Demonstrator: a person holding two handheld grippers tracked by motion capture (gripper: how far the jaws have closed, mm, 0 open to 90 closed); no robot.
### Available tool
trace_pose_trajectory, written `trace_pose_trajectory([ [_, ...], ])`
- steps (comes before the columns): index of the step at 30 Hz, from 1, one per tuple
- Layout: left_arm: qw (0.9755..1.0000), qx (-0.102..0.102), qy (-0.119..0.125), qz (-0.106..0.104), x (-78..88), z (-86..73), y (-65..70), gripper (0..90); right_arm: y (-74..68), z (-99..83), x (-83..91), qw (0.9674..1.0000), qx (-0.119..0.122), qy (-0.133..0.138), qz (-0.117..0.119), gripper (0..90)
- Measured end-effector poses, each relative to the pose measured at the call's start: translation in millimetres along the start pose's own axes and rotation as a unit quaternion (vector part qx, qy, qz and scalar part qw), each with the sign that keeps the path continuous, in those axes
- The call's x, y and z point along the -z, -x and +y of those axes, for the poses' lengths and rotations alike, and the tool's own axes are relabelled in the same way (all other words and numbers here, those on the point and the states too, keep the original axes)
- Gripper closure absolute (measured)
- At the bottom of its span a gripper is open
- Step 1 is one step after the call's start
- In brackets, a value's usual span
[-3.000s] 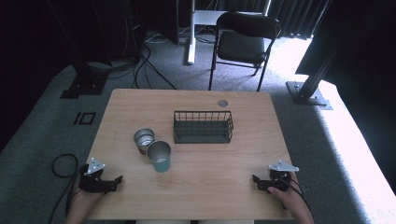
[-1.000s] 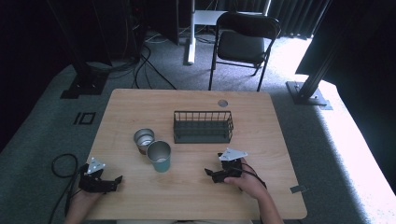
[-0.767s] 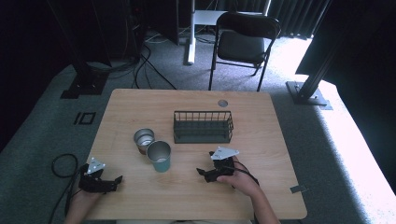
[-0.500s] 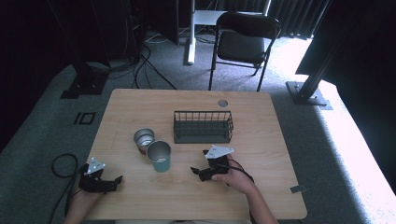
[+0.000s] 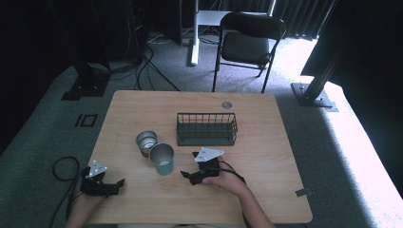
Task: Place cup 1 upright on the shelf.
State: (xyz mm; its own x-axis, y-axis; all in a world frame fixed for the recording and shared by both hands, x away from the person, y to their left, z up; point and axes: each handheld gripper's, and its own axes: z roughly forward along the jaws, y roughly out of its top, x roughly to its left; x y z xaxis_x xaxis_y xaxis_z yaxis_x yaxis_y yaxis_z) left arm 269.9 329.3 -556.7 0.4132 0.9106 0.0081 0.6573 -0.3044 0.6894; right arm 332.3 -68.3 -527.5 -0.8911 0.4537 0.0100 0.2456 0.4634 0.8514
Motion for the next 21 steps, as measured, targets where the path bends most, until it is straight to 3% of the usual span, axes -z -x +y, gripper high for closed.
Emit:
trace_pose_trajectory([
  [3, 1.0000, 0.000, 0.000, 0.000, 0.0, 0.0, 0.0, 1.2, -6.2, 5.5, -6.2, 0.9999, 0.010, 0.002, 0.010, 12.6],
  [21, 1.0000, 0.000, 0.000, 0.000, 0.0, 0.0, 0.0, 1.2, -19.5, 15.7, -38.7, 0.9993, 0.004, 0.019, 0.033, 12.5],
])
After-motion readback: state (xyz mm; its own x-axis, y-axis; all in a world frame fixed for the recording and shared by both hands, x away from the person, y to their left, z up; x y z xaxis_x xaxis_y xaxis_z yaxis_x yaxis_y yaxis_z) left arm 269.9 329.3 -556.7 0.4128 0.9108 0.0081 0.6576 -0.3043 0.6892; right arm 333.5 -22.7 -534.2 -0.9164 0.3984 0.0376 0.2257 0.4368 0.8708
